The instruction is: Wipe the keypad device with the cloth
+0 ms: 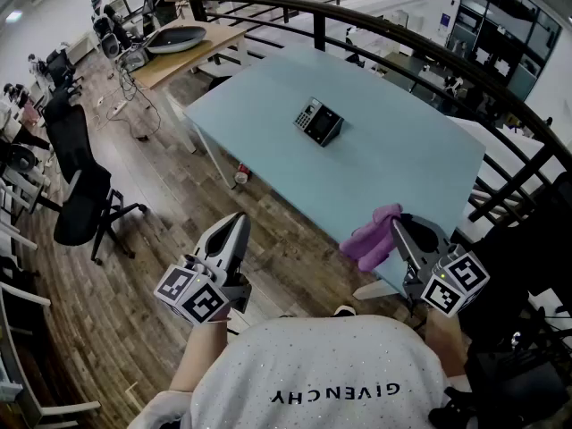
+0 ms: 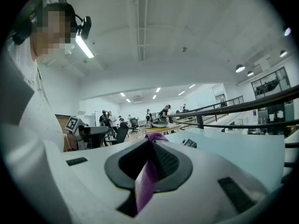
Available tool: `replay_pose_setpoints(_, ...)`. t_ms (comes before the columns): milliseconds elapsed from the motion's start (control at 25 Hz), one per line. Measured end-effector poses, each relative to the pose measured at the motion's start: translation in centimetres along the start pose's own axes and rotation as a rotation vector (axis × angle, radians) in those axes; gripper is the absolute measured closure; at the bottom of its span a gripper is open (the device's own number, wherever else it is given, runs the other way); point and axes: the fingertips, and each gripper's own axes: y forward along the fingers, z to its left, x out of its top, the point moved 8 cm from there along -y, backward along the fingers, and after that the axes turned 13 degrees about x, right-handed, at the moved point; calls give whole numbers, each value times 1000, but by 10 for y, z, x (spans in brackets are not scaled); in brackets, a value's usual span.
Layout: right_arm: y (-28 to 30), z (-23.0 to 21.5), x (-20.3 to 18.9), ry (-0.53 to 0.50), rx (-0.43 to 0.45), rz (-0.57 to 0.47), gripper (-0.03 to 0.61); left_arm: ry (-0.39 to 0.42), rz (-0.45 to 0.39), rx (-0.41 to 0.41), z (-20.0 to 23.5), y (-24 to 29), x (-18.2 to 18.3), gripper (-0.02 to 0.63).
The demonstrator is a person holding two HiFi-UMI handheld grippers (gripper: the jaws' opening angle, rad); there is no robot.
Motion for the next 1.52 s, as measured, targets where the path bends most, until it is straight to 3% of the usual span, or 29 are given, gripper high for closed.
replay_pose_setpoints(560, 24, 31, 12, -41, -23, -29, 552, 19, -49, -26, 26, -35, 27, 614)
replay_pose_setpoints(720, 42, 31, 2, -36, -29, -16, 552, 58, -40, -23, 40, -36, 24, 614)
replay_pose_setpoints(880, 59, 22, -2, -28, -34, -12, 554, 45, -38, -4, 54, -32, 22, 614)
replay_pose_setpoints(1240, 108, -26, -1, 3, -45, 1, 552, 100, -43, -1, 80, 9, 24, 614)
replay_pose_setpoints(1520, 176, -56, 26, -17, -38, -7, 552, 107, -63, 28, 123, 54, 60, 614)
